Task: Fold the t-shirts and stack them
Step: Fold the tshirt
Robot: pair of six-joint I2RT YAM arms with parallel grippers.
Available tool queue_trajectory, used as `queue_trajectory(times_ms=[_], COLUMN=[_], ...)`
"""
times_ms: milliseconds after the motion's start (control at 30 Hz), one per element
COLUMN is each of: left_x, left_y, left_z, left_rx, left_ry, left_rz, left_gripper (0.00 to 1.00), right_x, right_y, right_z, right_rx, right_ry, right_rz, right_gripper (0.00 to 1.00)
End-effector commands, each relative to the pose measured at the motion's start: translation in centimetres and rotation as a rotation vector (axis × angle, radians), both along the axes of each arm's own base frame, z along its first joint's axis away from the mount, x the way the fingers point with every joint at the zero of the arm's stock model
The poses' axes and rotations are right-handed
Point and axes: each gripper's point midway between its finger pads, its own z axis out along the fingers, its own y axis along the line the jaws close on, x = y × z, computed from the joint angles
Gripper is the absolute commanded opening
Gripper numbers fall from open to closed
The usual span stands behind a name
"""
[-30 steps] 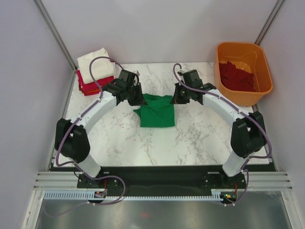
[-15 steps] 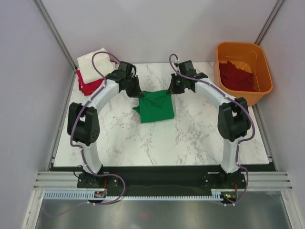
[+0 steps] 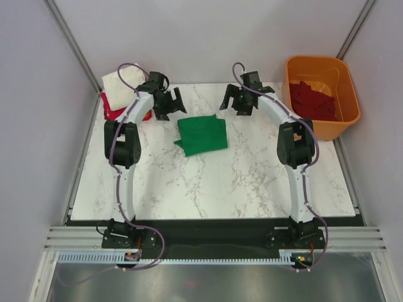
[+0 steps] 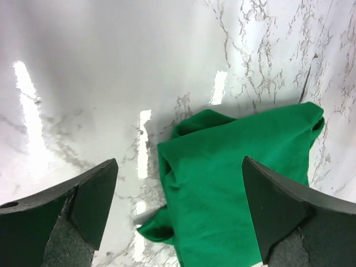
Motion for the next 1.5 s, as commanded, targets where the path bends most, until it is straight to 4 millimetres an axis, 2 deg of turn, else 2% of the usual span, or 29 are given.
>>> queue_trajectory(times_ms=[0,33,67,100,133,167,267,300,333,367,400,433,467,500,600,867,967,1067,1167,1200,1267,1333,1367,1433,1467], left_x=[0.3,0.0,-0.2,-0.8,-1.1,-1.4,-2.2,-2.4,-2.6,-2.8,-3.1,-3.2,-3.2,-3.6,-3.3,-2.2,-1.8,-1.8,-1.6,-1.4,-1.4,-1.1,-0.9,-0.7,-0.5], left_y=[0.1,0.1,-0.1,-0.1,-0.2,-0.5,-0.8,-0.7,-0.8,-0.8,-0.7,-0.9,-0.9,-0.8,-0.9,-1.1,-1.2,-1.0,-0.7,-0.8,-1.1,-1.4,-1.4,-1.7,-1.9], left_z=[6.8,7.6,9.4,9.4,9.8,10.8,9.4,8.5,7.7,7.3,6.2,5.8,5.4,4.4,2.8,-0.3,-1.6,-2.6,-3.1,-3.3,-3.5,-3.7,-3.7,-4.0,-3.9], left_rx=[-0.008,-0.011,-0.018,-0.016,-0.015,-0.02,-0.013,-0.011,-0.014,-0.016,-0.014,-0.016,-0.018,-0.015,-0.015,-0.014,-0.015,-0.003,0.009,0.004,-0.005,-0.015,-0.019,-0.027,-0.034], left_ry=[-0.127,-0.138,-0.176,-0.171,-0.177,-0.205,-0.183,-0.167,-0.148,-0.134,-0.116,-0.114,-0.112,-0.092,-0.08,-0.062,-0.051,-0.037,-0.038,-0.038,-0.038,-0.046,-0.052,-0.054,-0.062], left_rz=[-0.069,-0.072,-0.079,-0.084,-0.086,-0.093,-0.108,-0.105,-0.102,-0.096,-0.091,-0.089,-0.086,-0.085,-0.079,-0.064,-0.063,-0.051,-0.038,-0.041,-0.049,-0.056,-0.058,-0.074,-0.082], left_gripper=[1.0,1.0,1.0,1.0,1.0,1.0,1.0,1.0,1.0,1.0,1.0,1.0,1.0,1.0,0.98,0.95,0.82,0.81,0.8,0.78,0.72,0.6,0.53,0.29,0.19], right_x=[0.1,-0.1,-1.2,-2.0,-1.9,-3.1,-2.6,-2.0,-1.8,-1.1,-1.1,-0.8,-0.2,0.0,0.7,1.4,1.4,1.5,1.5,1.5,1.3,1.0,0.9,0.7,0.7], right_y=[-1.1,-1.0,-0.9,-0.6,0.4,1.3,2.7,3.2,3.8,4.4,5.1,5.6,5.9,6.0,5.8,6.1,6.4,6.6,7.0,7.2,7.4,7.5,7.3,7.2,7.1], right_z=[8.4,9.6,8.7,11.1,12.1,10.8,10.5,8.3,7.5,7.7,5.1,4.3,4.3,2.3,0.6,-1.9,-3.1,-3.4,-4.5,-4.8,-5.4,-5.9,-6.1,-6.2,-6.3], right_rx=[-0.029,-0.047,-0.058,-0.03,0.012,0.052,0.117,0.118,0.13,0.149,0.171,0.178,0.18,0.169,0.139,0.124,0.129,0.131,0.131,0.137,0.146,0.147,0.143,0.139,0.139], right_ry=[-0.171,-0.217,-0.205,-0.257,-0.311,-0.28,-0.291,-0.252,-0.236,-0.243,-0.187,-0.176,-0.181,-0.151,-0.146,-0.131,-0.111,-0.11,-0.1,-0.093,-0.078,-0.066,-0.06,-0.059,-0.058], right_rz=[-0.041,-0.046,-0.038,-0.025,-0.004,0.035,0.062,0.073,0.091,0.106,0.133,0.14,0.14,0.14,0.125,0.14,0.146,0.153,0.165,0.165,0.169,0.171,0.169,0.167,0.165], right_gripper=[0.98,0.98,0.97,0.95,0.93,0.93,0.92,0.9,0.86,0.86,0.85,0.83,0.83,0.83,0.82,0.81,0.79,0.79,0.78,0.76,0.64,0.53,0.49,0.39,0.34])
